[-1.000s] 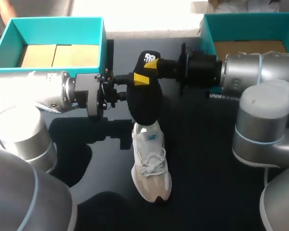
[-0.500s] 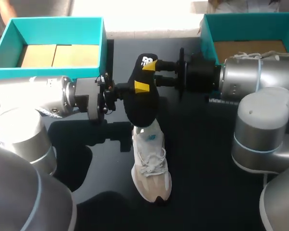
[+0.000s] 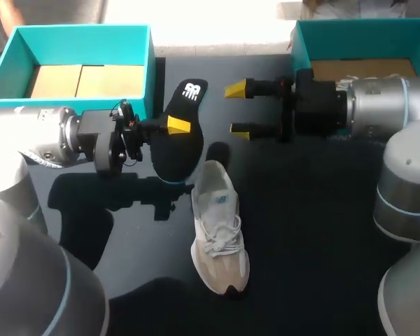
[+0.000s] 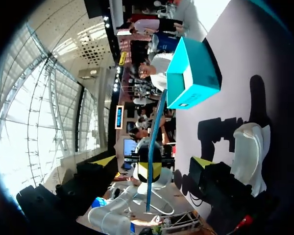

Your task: Take the shoe out of the shoebox, open the shoe tongue, remove and reinsert the insole, then place the shoe into the shoebox

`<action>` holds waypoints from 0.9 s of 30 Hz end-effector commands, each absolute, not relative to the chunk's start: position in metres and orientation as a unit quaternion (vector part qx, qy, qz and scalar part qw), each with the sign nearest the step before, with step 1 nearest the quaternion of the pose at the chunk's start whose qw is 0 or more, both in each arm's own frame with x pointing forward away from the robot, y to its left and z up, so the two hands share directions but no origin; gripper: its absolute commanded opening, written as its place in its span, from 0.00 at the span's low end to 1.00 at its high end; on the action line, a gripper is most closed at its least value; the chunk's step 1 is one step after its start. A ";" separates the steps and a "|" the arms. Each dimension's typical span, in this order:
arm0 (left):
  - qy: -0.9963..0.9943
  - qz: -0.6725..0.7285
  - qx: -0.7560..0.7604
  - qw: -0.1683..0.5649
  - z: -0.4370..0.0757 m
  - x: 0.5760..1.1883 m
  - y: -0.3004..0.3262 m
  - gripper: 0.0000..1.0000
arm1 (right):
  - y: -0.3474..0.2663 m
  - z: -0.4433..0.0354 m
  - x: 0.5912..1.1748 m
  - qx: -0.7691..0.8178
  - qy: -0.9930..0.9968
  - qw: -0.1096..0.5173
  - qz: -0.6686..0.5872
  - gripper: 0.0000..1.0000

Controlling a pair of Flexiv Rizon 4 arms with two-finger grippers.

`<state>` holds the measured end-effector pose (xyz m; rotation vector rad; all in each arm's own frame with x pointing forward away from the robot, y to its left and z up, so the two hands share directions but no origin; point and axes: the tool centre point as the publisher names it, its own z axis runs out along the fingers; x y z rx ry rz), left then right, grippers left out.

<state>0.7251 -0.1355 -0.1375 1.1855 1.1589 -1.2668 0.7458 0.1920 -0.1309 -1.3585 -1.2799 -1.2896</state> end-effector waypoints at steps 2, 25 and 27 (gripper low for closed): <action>0.481 -0.524 0.494 0.501 -0.133 0.719 -0.119 0.00 | 0.133 -0.126 0.735 -0.510 -0.544 0.424 -0.514 1.00; 0.570 -0.587 0.406 0.407 -0.103 0.702 -0.122 0.00 | 0.115 -0.124 0.732 -0.510 -0.541 0.437 -0.506 1.00; 0.618 -0.602 0.371 0.342 -0.094 0.692 -0.123 0.00 | 0.115 -0.124 0.732 -0.510 -0.541 0.437 -0.506 1.00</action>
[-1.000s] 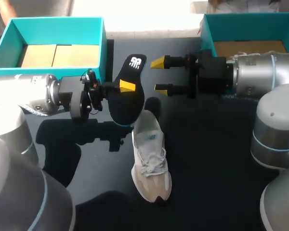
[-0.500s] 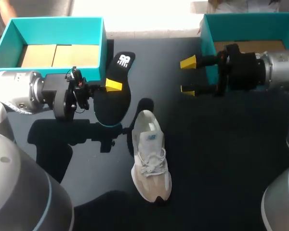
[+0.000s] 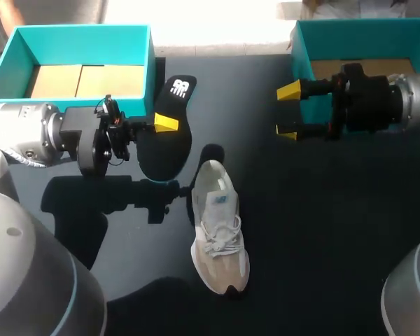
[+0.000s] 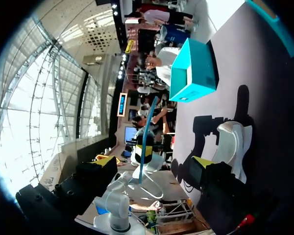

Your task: Take the shoe out of the shoebox, open the shoe tongue, remove and reinsert the insole, then place the shoe into the shoebox

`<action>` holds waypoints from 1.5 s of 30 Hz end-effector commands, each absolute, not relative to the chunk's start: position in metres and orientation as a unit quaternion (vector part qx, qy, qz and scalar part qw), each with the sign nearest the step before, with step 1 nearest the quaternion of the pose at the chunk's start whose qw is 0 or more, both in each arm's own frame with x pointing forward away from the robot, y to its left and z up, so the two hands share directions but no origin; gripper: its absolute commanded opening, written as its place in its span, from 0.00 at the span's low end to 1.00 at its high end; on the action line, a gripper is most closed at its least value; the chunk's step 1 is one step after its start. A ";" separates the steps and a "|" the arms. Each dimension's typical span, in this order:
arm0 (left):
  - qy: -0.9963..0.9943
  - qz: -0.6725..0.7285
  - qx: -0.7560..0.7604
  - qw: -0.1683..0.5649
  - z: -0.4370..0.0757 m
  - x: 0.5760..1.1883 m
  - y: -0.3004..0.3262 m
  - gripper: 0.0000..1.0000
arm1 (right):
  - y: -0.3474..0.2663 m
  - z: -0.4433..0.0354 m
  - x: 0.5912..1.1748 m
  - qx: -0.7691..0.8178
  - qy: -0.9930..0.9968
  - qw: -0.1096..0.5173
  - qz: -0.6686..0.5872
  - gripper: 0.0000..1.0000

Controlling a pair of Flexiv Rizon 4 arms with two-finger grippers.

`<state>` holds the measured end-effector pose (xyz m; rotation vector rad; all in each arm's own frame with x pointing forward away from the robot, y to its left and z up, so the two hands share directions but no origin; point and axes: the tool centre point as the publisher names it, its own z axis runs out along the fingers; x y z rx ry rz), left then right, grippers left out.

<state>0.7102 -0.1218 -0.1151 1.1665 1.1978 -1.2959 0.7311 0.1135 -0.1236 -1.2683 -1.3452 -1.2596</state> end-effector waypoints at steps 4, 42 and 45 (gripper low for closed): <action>0.683 -0.623 0.300 0.237 -0.082 0.681 -0.119 0.00 | 0.115 -0.124 0.732 -0.510 -0.541 0.437 -0.506 1.00; 0.725 -0.644 -0.117 -0.213 -0.111 0.679 -0.126 0.00 | 0.115 -0.124 0.732 -0.510 -0.541 0.437 -0.506 1.00; 0.710 -0.629 -0.178 -0.263 -0.116 0.684 -0.128 0.00 | 0.115 -0.124 0.732 -0.510 -0.541 0.437 -0.506 1.00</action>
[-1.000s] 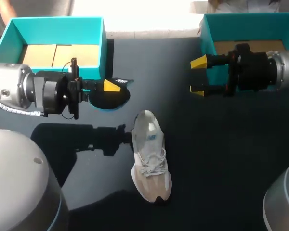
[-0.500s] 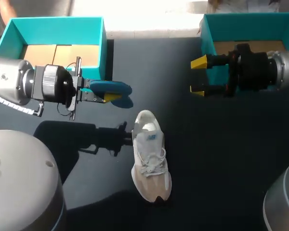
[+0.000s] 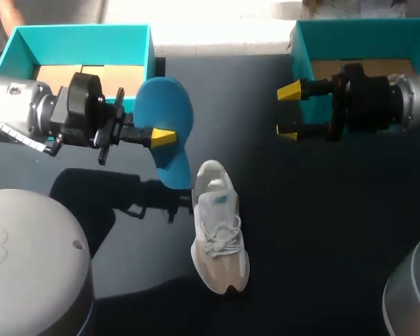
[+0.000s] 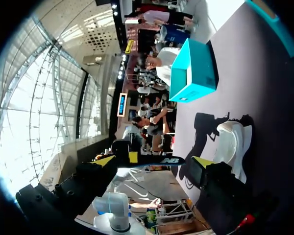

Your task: Take the shoe out of the shoebox, open the shoe tongue, remove and reinsert the insole, then place the shoe into the shoebox

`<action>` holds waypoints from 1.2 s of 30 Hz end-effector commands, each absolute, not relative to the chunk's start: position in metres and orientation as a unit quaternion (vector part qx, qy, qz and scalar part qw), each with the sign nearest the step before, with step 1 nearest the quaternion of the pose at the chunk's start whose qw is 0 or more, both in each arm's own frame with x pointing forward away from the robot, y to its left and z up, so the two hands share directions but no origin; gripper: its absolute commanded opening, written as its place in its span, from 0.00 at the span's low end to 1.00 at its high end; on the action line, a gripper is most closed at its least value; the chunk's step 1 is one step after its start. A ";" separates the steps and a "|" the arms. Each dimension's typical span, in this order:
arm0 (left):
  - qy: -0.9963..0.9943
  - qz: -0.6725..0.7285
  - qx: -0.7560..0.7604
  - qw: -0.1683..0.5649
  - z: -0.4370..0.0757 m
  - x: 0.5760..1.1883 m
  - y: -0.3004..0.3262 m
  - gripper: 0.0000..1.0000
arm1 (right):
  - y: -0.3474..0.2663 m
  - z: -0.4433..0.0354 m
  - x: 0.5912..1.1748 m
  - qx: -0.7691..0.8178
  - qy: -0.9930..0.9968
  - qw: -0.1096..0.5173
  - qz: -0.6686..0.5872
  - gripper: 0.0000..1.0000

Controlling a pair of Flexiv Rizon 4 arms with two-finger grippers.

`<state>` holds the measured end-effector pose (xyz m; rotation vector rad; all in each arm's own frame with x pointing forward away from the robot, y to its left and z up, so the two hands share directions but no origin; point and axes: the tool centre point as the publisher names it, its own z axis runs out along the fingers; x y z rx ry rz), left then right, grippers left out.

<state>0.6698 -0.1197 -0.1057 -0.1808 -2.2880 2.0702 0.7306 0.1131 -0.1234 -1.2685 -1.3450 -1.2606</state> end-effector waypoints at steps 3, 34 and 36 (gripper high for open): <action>-0.690 0.617 0.233 0.298 -0.119 0.687 -0.127 0.00 | 0.115 -0.124 0.732 -0.510 -0.541 0.437 -0.506 1.00; -0.504 0.535 0.436 0.519 -0.103 0.676 -0.123 0.00 | 0.115 -0.124 0.732 -0.510 -0.541 0.437 -0.506 1.00; -0.504 0.535 0.436 0.519 -0.103 0.676 -0.123 0.00 | 0.115 -0.124 0.732 -0.510 -0.541 0.437 -0.506 1.00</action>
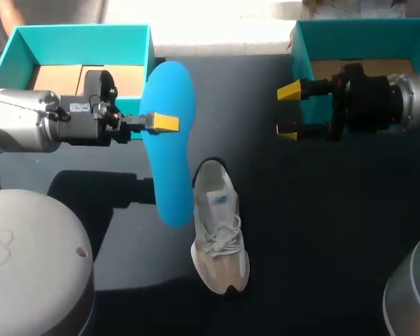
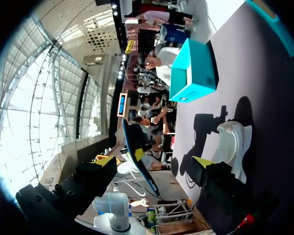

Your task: Take the shoe out of the shoebox, open the shoe tongue, remove and reinsert the insole, then place the shoe into the shoebox

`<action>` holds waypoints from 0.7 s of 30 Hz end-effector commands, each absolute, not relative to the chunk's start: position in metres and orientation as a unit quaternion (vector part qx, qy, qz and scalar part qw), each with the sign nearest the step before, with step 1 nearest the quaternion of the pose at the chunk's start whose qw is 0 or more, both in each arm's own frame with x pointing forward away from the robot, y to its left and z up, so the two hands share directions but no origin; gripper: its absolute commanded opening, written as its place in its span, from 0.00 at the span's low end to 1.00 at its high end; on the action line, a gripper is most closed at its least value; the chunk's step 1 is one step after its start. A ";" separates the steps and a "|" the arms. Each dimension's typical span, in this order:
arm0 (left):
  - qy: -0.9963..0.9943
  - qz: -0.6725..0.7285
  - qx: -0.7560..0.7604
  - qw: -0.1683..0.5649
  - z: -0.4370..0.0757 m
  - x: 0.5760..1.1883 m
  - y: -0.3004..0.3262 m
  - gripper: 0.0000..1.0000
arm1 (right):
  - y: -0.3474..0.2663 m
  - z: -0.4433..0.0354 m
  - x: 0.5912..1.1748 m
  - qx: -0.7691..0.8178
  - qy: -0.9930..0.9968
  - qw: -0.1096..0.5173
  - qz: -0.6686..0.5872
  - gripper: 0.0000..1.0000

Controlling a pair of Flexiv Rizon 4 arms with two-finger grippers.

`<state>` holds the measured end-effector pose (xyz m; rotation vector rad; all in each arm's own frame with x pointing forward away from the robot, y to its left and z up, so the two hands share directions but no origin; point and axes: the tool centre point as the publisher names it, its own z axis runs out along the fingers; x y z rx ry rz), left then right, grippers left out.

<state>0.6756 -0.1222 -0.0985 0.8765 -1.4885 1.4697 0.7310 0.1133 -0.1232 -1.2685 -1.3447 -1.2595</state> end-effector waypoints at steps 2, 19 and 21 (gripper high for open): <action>-0.515 0.537 0.431 0.511 -0.116 0.678 -0.126 0.00 | 0.115 -0.124 0.732 -0.510 -0.541 0.437 -0.506 1.00; -0.527 0.572 0.408 0.478 -0.173 0.713 -0.146 0.00 | 0.142 -0.126 0.720 -0.560 -0.610 0.325 -0.456 1.00; -0.522 0.568 0.415 0.483 -0.178 0.716 -0.148 0.00 | 0.149 -0.124 0.715 -0.579 -0.629 0.288 -0.432 1.00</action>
